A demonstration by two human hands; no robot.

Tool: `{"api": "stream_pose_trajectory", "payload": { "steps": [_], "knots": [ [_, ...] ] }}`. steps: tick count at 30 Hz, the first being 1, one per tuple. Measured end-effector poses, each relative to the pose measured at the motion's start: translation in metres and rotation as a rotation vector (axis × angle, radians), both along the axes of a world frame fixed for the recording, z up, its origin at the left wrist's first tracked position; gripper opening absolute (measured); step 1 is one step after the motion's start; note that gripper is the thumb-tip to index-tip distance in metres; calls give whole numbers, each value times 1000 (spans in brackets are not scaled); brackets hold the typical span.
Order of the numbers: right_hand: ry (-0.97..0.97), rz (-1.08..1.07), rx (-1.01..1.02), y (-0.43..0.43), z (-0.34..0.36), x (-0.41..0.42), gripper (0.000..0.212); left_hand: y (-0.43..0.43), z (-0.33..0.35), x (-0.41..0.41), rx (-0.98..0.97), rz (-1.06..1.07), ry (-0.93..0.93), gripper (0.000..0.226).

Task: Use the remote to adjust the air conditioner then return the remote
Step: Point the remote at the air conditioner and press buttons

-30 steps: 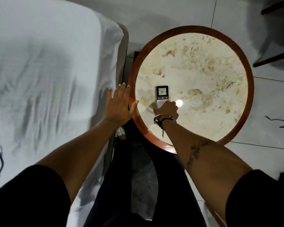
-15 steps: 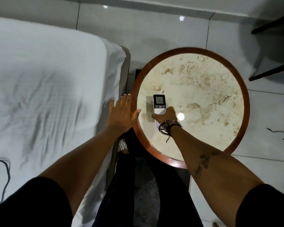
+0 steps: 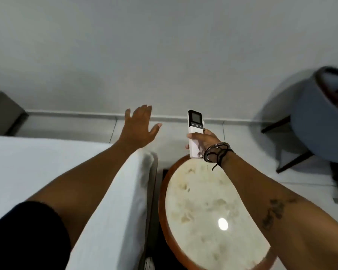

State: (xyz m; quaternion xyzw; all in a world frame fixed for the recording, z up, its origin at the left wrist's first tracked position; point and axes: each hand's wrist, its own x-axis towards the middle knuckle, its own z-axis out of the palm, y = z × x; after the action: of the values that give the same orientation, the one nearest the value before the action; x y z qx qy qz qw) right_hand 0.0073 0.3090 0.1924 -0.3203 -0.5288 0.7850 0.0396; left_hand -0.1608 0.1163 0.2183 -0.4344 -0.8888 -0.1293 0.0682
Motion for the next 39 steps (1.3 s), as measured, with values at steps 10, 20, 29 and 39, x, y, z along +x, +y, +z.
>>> {"api": "stream_pose_trajectory", "payload": {
  "steps": [10, 20, 29, 39],
  "knots": [
    [401, 20, 208, 23, 275, -47, 19, 38, 261, -39, 435, -10, 311, 67],
    [329, 24, 326, -3, 463, -86, 24, -14, 451, -58, 415, -4, 746, 69],
    [403, 47, 402, -29, 581, -104, 29, -43, 559, -47, 443, 101, 979, 66],
    [422, 43, 584, -42, 668, -94, 26, -46, 619, -27, 536, 36, 954, 78]
  ]
}}
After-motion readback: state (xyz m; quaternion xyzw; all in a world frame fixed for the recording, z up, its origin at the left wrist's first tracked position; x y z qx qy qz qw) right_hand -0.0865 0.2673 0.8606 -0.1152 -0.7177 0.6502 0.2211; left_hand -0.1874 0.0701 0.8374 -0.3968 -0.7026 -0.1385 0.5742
